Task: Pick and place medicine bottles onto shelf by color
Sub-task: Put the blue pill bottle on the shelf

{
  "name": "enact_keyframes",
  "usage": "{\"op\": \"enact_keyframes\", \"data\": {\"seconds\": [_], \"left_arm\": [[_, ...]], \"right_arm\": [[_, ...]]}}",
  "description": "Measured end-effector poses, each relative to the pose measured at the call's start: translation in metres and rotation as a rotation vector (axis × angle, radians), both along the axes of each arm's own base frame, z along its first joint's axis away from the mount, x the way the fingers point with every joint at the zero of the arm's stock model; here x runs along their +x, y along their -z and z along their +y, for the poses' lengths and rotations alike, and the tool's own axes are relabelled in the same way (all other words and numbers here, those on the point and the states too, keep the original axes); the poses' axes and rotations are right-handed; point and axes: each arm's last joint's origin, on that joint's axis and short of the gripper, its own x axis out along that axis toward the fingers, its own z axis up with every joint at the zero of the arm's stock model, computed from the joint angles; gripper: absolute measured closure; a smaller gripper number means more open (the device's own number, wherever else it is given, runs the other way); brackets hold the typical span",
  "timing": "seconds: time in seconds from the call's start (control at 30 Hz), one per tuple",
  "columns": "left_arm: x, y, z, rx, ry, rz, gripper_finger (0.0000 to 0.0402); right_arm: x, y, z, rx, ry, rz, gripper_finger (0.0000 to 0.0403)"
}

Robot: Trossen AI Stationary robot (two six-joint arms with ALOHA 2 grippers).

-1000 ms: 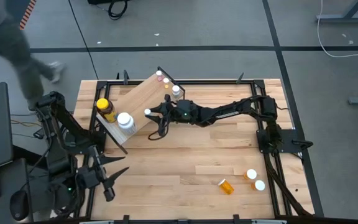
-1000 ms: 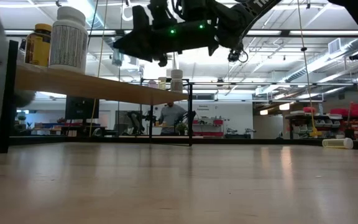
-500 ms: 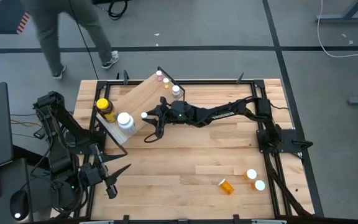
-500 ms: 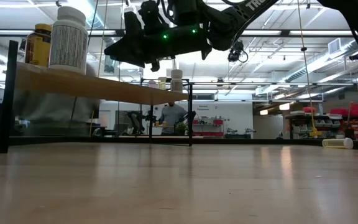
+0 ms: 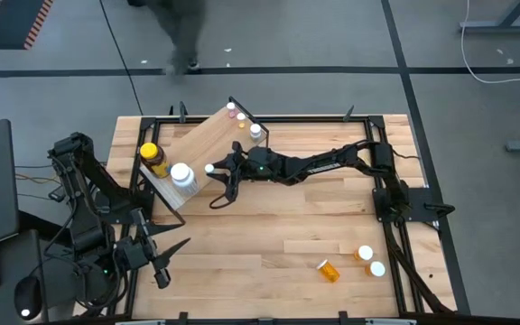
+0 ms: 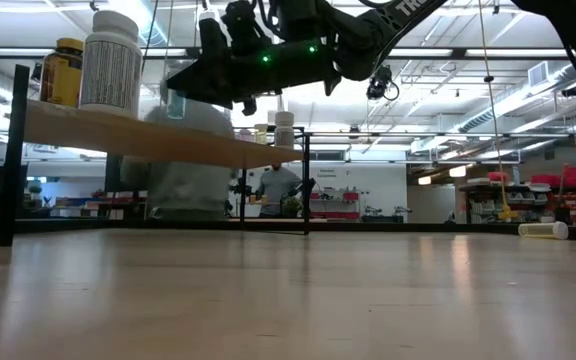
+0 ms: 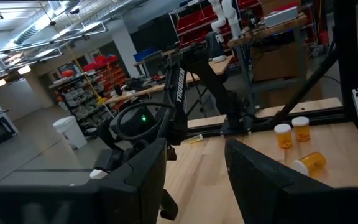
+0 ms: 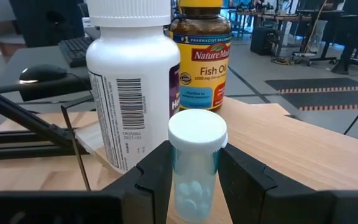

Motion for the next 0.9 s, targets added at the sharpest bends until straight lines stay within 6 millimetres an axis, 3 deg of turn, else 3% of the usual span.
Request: {"op": "enact_keyframes", "data": {"seconds": [0.9], "left_arm": [[0.0,0.0,0.0,-0.001,-0.001,0.0,0.023]], "right_arm": [[0.002,-0.01,-0.004,-0.017,0.059,-0.047,0.0273]]}}
